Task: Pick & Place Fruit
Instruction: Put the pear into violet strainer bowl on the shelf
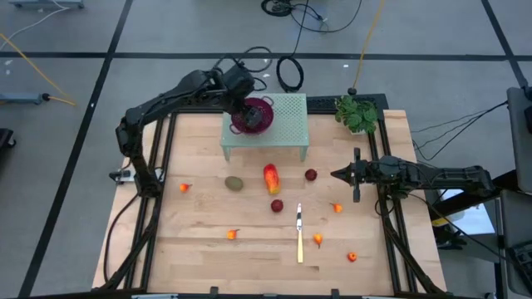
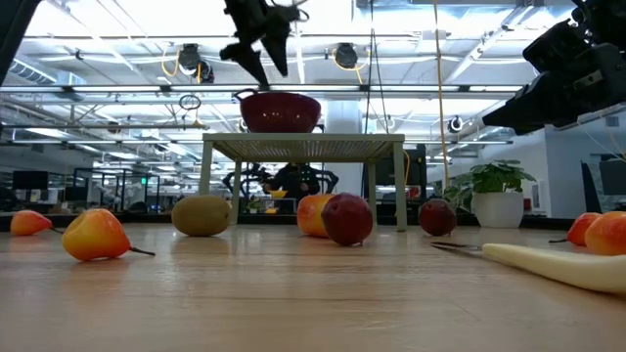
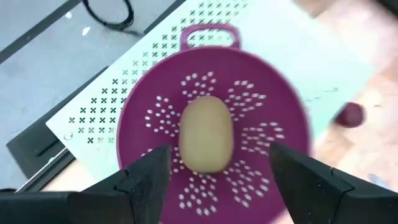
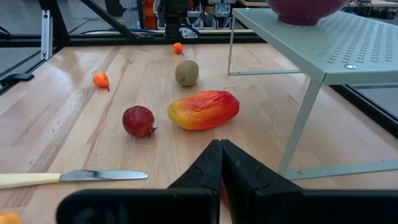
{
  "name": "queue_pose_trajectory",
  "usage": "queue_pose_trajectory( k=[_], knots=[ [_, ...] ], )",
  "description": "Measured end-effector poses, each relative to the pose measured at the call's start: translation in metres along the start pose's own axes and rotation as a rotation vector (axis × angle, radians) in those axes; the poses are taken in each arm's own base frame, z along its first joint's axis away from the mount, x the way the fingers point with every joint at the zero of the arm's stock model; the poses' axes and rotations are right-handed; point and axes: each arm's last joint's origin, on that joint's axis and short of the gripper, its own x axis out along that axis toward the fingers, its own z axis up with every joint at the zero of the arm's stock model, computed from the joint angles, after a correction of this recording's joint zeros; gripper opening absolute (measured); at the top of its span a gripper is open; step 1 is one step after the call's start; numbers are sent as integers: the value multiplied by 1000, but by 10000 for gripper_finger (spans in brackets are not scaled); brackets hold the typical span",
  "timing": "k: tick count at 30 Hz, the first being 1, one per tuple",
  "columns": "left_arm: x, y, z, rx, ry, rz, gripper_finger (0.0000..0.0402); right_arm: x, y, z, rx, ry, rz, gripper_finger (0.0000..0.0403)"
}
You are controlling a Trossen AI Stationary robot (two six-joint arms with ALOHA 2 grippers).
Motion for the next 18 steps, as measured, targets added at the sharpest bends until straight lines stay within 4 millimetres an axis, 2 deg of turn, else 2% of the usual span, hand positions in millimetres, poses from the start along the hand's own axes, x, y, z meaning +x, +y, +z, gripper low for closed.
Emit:
queue_pose_trajectory(
  k=[10, 18],
  knots=[
    [-58, -10, -15, -41, -108, -90, 271, 0, 0, 0, 0, 0, 0, 4],
    [-85, -23, -28, -67, -146, -158, 271, 0, 0, 0, 0, 0, 0, 4]
  ],
)
